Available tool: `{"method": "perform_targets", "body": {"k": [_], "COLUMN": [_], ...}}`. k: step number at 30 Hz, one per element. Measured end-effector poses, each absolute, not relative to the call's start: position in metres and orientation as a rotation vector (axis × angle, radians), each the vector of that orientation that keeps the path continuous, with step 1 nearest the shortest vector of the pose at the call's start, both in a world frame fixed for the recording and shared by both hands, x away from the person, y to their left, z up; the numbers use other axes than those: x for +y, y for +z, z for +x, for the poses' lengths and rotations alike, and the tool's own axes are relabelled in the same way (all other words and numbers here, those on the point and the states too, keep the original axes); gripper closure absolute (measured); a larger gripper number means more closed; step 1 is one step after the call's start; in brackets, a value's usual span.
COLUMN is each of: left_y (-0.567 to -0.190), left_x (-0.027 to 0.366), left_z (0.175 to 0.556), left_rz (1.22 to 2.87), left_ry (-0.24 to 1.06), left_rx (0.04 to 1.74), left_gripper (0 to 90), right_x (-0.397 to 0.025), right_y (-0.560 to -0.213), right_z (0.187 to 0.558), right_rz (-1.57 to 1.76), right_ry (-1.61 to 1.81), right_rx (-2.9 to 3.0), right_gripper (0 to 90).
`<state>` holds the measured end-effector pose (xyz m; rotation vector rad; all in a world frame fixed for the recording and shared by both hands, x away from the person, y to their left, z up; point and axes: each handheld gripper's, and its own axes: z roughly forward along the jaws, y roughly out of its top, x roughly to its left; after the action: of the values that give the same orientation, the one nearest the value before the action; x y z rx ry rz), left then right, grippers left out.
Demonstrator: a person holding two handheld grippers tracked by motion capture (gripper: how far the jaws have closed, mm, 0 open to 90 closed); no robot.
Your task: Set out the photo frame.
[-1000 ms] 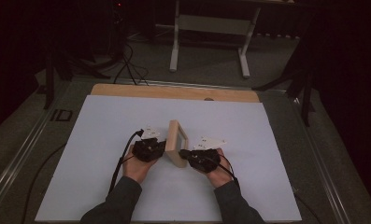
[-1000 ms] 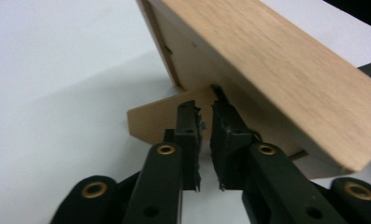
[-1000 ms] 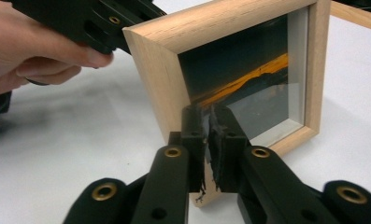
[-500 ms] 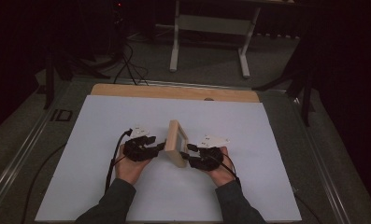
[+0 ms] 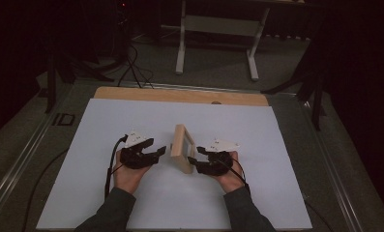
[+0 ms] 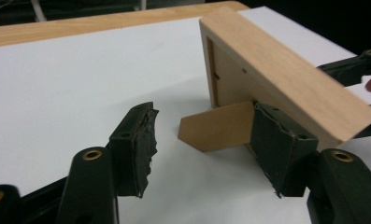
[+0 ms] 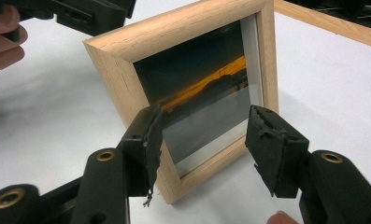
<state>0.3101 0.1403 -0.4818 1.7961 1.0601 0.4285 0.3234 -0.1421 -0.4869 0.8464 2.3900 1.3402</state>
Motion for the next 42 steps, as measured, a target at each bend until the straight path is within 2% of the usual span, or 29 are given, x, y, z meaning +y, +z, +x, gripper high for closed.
{"method": "perform_targets", "body": {"k": [17, 27, 42], "left_y": [-0.47, -0.465, -0.469], "left_x": [0.138, 0.121, 0.095], "left_z": [0.301, 0.296, 0.3], "left_rz": [1.727, 1.742, 1.772], "left_ry": [0.409, 0.392, 0.38], "left_rx": [1.014, 0.967, 0.964], "left_gripper": [34.2, 30.3, 29.1], "right_x": [-0.148, -0.15, -0.158], "right_y": [-0.483, -0.482, -0.476], "right_z": [0.324, 0.325, 0.326], "right_rz": [0.856, 0.865, 0.883], "right_ry": [1.352, 1.36, 1.378], "right_rx": [2.372, 2.363, 2.324], "right_gripper": [42.9, 42.2, 41.3]}}
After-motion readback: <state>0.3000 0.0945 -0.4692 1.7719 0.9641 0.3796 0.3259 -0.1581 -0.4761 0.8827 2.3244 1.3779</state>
